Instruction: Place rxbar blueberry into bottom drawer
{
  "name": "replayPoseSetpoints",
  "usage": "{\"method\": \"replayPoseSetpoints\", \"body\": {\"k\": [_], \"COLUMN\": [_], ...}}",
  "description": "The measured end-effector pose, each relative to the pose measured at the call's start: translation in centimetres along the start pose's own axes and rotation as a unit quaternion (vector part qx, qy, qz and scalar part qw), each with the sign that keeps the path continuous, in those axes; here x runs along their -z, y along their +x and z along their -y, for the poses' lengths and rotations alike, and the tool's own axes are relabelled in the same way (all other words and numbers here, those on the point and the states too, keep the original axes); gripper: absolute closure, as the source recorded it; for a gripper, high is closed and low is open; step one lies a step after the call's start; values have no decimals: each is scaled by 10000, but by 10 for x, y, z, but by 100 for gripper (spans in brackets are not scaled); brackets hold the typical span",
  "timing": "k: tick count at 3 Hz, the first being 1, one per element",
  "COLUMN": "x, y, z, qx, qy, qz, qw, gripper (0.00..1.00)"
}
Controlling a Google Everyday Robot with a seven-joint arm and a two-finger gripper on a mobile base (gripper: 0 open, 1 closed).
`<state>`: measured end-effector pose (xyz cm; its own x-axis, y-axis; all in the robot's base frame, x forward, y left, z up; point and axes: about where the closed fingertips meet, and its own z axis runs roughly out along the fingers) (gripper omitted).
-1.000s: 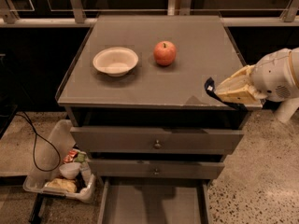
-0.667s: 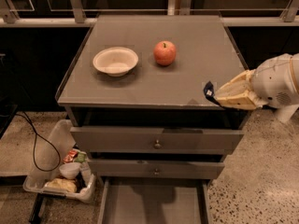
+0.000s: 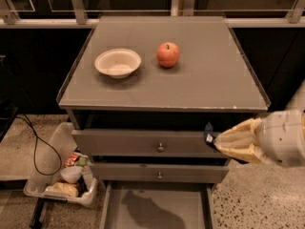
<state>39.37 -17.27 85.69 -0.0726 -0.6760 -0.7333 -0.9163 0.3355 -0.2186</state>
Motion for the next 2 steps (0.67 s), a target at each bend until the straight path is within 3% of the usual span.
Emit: {"method": "replayPoseSetpoints", "body": {"k": [1,2], "x": [-26,-66], "y": [38,70], "z": [-39,-46], "qx": [-67,-89], "qy": [-23,122], "qz": [35,37], "qw": [10000,9999], "gripper": [100,100]}}
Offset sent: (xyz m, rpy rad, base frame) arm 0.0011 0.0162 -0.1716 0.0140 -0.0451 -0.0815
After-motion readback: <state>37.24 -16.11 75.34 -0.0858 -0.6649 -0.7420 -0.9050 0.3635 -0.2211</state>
